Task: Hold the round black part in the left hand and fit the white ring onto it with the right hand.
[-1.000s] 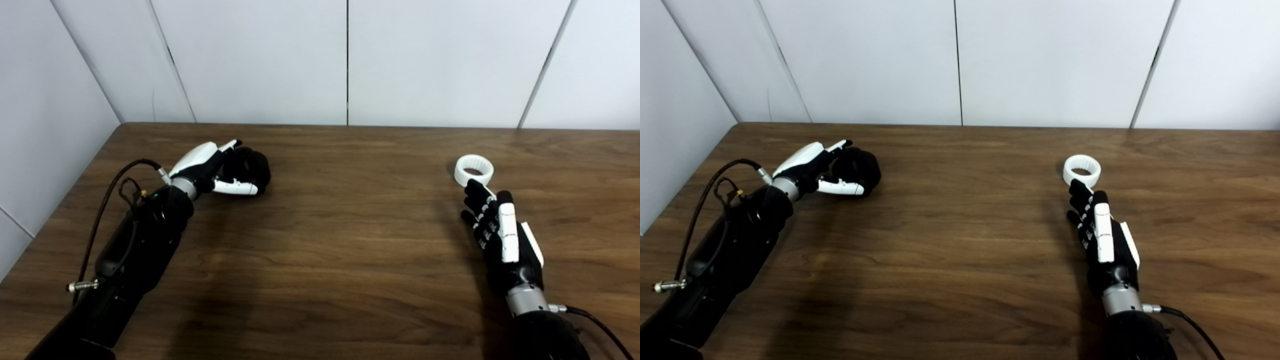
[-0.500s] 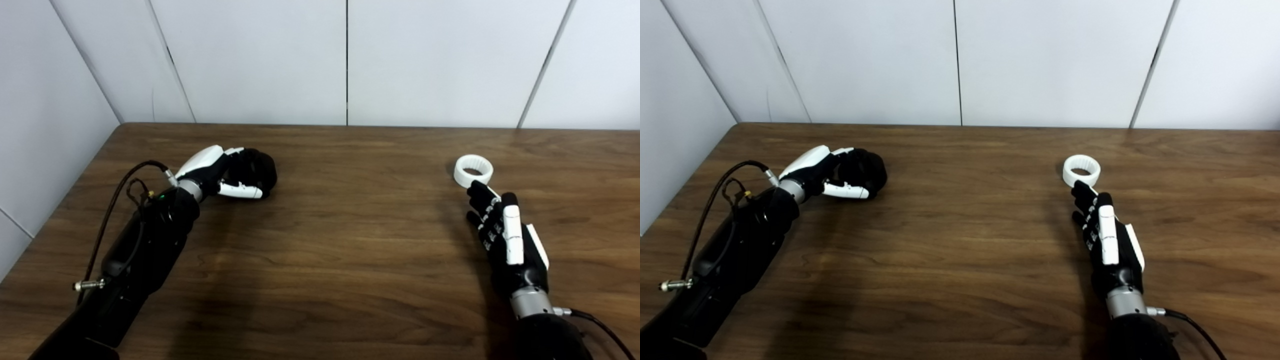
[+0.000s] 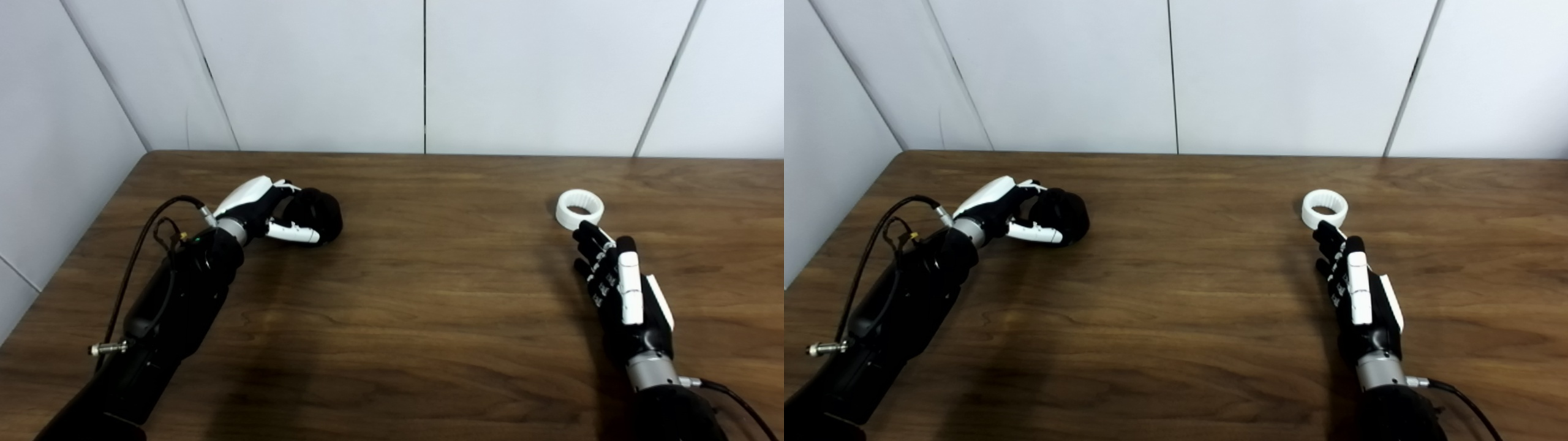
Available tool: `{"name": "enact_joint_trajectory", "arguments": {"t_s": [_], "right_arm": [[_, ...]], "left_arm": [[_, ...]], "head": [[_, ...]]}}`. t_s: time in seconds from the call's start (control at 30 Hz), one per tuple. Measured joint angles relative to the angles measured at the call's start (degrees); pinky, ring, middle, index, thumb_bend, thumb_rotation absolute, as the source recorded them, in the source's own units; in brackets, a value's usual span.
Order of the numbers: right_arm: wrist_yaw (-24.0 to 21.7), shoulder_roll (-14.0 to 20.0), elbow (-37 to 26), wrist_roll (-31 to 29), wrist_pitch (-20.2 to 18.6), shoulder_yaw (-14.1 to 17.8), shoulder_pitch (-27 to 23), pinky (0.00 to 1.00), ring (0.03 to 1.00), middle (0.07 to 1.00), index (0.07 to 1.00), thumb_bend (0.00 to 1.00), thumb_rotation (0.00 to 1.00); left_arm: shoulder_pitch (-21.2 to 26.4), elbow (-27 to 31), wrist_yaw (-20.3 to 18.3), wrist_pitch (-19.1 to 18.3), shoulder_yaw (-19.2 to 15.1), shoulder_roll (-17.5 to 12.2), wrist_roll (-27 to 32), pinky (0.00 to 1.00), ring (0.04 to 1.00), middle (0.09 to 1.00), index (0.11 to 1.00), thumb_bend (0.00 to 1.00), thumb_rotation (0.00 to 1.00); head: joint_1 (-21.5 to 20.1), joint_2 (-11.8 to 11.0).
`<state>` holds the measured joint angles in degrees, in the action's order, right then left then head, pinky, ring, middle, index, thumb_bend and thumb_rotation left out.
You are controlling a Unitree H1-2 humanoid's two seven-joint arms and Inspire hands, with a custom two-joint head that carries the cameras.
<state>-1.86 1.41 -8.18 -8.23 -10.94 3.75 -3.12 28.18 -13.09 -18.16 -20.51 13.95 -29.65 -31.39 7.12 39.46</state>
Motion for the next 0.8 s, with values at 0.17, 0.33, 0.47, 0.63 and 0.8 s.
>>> {"name": "enact_joint_trajectory", "arguments": {"t_s": [0.17,0.33,0.47,0.63,0.8], "right_arm": [[0.0,0.2,0.0,0.0,0.0,0.0,0.0,1.0,0.95,0.879,0.859,0.62,0.97],[0.0,0.4,0.0,0.0,0.0,0.0,0.0,1.0,0.951,0.881,0.857,0.62,0.97],[0.0,0.4,0.0,0.0,0.0,0.0,0.0,1.0,0.951,0.881,0.857,0.63,0.97],[0.0,0.6,0.0,0.1,0.0,0.0,0.0,1.0,0.959,0.885,0.857,0.63,0.98],[0.0,0.6,-0.8,0.1,-0.2,0.0,0.1,1.0,0.963,0.887,0.86,0.62,0.98]], "left_arm": [[-0.2,0.5,0.0,-0.3,-0.2,0.0,0.0,0.86,1.0,0.997,0.807,0.97,0.45],[-1.2,2.8,0.1,-1.0,-0.1,0.4,-0.2,0.85,1.0,0.995,0.811,0.96,0.45],[-1.8,3.9,0.7,-0.6,0.1,0.6,-0.3,0.85,1.0,0.993,0.81,0.96,0.46],[-3.4,4.2,2.6,0.9,0.7,1.3,-1.5,0.86,1.0,0.986,0.808,0.96,0.45],[-4.2,5.4,2.8,1.3,1.2,1.6,-2.5,0.86,1.0,0.98,0.796,0.95,0.45]], "head": [[-0.1,0.2],[-0.1,0.2],[-0.2,0.3],[-0.3,0.4],[-0.4,0.6]]}}
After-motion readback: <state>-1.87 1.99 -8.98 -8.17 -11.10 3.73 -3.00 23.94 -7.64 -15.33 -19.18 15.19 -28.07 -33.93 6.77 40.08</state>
